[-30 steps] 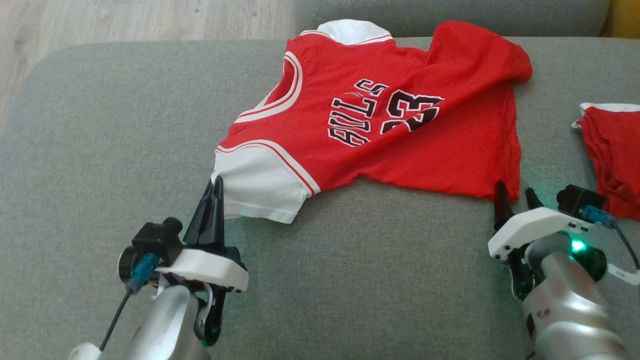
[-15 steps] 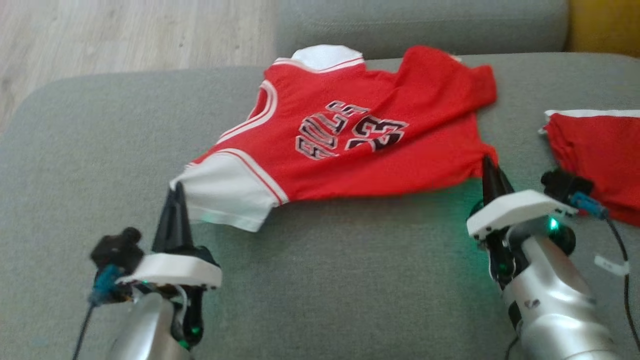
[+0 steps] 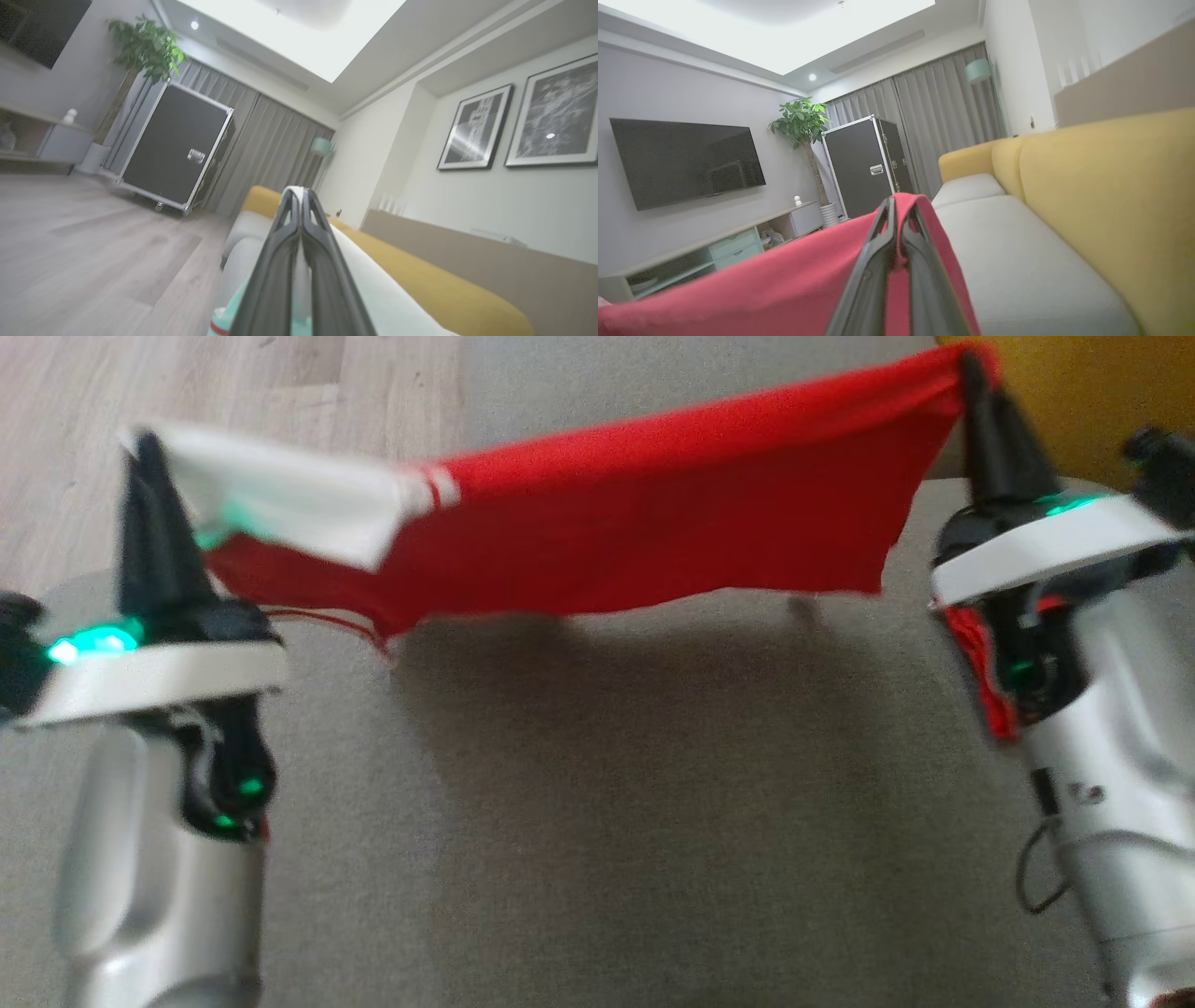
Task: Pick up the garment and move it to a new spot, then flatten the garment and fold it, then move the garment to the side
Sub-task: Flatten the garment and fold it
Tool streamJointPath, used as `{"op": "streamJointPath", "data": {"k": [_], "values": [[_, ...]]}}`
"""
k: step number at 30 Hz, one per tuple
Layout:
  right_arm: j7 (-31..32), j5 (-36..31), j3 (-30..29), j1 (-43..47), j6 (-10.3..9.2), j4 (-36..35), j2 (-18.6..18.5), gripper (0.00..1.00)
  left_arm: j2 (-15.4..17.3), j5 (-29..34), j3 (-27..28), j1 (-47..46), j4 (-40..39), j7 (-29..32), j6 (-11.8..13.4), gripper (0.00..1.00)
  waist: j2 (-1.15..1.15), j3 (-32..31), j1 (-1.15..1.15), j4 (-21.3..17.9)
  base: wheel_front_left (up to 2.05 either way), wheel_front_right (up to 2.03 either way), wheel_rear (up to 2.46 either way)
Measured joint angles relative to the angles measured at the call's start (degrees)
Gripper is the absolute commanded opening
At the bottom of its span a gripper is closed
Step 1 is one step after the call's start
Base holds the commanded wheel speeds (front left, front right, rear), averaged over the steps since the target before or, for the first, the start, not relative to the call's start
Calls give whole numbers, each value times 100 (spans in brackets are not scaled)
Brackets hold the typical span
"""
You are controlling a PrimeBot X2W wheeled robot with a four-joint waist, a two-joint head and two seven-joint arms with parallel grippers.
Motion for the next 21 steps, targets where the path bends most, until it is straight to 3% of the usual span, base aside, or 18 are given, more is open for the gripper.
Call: {"op": "streamJointPath", "data": {"k": [4, 12, 17, 21], "values": [[49, -282, -79, -2, 0, -579, -229, 0, 37, -143, 186, -174, -837, 216, 216, 0, 0, -82, 0, -95, 0, 0, 0], [558, -592, -326, 127, 0, -1975, -175, 0, 171, -394, 533, -216, -2172, 775, 655, 0, 0, -3, 0, -207, 0, 0, 0], [1063, -891, -571, 387, 0, -2366, -53, 0, 412, -359, 493, -233, -2086, 1154, 655, 0, 0, 181, 0, -238, 0, 0, 0], [1187, -945, -593, 177, 0, -2145, -34, 0, 530, -602, 454, -730, -1356, 1530, 678, 0, 0, 493, 0, -206, 0, 0, 0]]}}
